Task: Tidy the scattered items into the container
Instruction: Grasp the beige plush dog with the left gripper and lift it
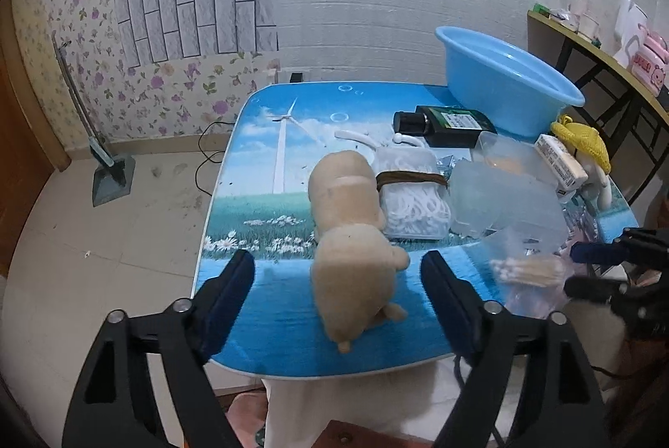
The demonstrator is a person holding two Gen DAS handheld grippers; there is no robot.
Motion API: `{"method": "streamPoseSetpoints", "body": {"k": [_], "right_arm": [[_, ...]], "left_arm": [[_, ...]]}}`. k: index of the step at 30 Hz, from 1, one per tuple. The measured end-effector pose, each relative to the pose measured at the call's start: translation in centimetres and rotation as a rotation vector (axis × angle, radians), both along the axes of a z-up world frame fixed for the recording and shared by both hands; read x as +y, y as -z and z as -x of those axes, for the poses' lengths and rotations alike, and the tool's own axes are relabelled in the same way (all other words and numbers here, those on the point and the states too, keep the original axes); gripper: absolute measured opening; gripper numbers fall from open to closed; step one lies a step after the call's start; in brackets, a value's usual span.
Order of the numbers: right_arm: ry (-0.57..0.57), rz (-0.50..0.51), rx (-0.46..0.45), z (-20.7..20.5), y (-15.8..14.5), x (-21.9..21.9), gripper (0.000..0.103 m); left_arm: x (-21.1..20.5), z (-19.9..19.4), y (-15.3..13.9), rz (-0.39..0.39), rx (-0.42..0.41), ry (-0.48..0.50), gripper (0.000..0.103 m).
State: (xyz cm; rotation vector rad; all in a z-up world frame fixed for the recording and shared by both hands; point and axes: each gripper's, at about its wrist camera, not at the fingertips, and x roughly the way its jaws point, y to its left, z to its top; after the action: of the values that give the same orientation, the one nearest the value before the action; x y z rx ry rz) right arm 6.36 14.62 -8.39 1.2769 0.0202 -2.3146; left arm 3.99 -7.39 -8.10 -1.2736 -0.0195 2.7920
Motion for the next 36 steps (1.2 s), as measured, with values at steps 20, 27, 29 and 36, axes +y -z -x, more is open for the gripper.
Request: {"method": "streamPoseSetpoints", "body": {"k": [20,27,29,36], "right_arm": [[-0.103,0.074,-0.006,2.3,0.6,-0.4,0.015],[-0.118,0.144,0.092,1.8,-2.3,0.5,0.009],[-0.111,0.162,0.126,1.5,-3.5,0.9,0.009],[-0.044,0.184,0.252,1.7,-6.8,3.6,0.009]], "left_arm": [[0.4,0.9,0.8,-0.047,0.008,0.049,0.044],[0.4,-0.2,-1.8,-0.069,0.066,0.043,0.044],[0.7,-0.4,-2.6,-0.063,0.084,0.046,0.045],[2.6,-0.1,-5.0,-0.050,0.131,0.072,0.045]]}}
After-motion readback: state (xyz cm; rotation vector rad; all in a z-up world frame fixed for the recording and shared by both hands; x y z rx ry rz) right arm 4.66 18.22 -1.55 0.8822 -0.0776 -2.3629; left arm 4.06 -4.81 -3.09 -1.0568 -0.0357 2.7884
